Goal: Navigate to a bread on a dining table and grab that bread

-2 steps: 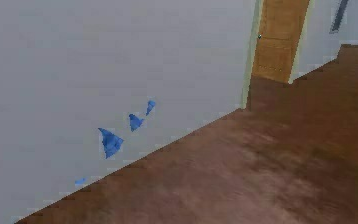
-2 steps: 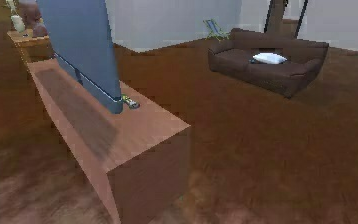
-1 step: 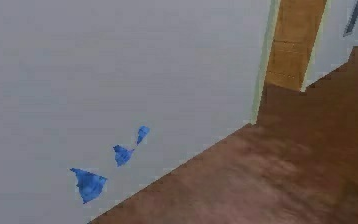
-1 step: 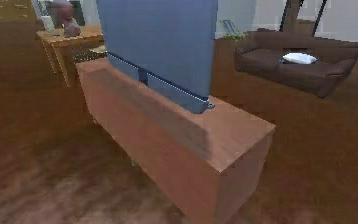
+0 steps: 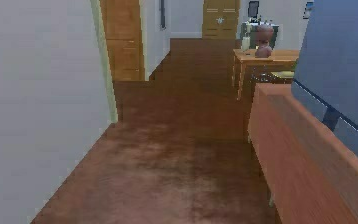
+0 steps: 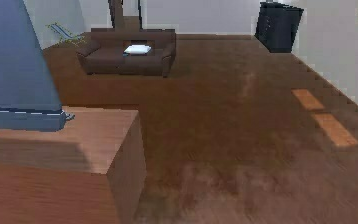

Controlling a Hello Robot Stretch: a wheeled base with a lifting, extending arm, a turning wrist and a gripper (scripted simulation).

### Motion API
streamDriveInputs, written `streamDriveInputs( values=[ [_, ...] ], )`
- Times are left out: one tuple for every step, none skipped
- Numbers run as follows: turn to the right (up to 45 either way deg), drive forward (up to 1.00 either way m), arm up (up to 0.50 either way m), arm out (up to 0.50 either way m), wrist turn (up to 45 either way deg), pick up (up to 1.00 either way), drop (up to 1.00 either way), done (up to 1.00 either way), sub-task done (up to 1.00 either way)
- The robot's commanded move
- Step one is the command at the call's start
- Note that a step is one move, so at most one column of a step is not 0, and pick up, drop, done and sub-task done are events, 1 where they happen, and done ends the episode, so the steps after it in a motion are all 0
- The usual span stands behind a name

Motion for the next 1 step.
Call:
streamDriveInputs(
  values=[
    [0.0,1.0,0.0,0.0,0.0,0.0,0.0,0.0,0.0]
  ],
)
